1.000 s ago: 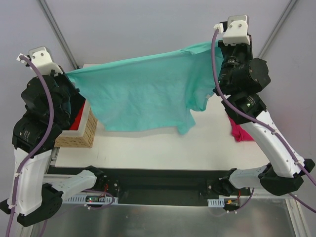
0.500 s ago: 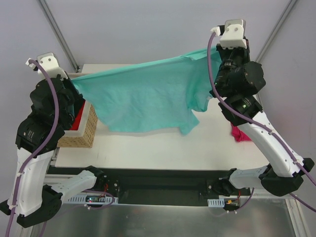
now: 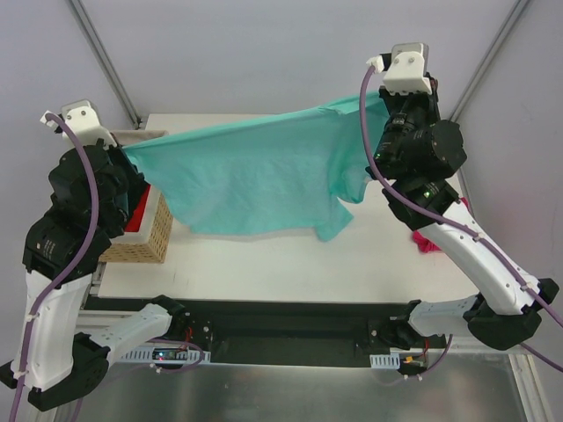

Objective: Fold and stack the t-shirts
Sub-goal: Flatten out the tshirt

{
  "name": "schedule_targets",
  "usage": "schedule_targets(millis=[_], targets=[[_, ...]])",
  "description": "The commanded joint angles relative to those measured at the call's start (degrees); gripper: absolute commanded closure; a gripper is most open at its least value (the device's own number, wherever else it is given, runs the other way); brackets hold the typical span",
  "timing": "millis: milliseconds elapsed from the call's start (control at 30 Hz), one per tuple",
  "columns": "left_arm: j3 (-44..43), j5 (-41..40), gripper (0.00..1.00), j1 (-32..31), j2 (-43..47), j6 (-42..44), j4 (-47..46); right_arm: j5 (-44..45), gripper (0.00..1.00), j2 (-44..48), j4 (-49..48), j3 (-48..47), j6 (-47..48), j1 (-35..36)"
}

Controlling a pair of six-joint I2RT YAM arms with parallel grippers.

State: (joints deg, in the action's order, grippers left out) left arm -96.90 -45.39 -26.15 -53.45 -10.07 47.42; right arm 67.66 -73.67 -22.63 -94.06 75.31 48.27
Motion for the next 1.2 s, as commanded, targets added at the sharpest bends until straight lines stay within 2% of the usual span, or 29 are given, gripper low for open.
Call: schedule_targets(millis=[0,133,567,1167], targets=[[0.1,-6.0,1.0,1.1,1.4,0.3,2.6,5.4,0.99,3.4,-8.9,-1.0,5.6,-0.3],[0.0,-5.8,1.0,1.1,1.8,0.3,3.0,5.6,0.99,3.7,-10.9,-0.8,7.8,0.3],[-0.7,-4.7,1.0,1.1,2.8,-1.6,5.1,6.5,0.99,3.4,-26.8,0.5,22.4,4.0],[-0.6,-4.9,1.0,1.1,2.9,-1.8,6.9,7.0,0.99,2.0,-30.1,1.7,24.4,5.2]])
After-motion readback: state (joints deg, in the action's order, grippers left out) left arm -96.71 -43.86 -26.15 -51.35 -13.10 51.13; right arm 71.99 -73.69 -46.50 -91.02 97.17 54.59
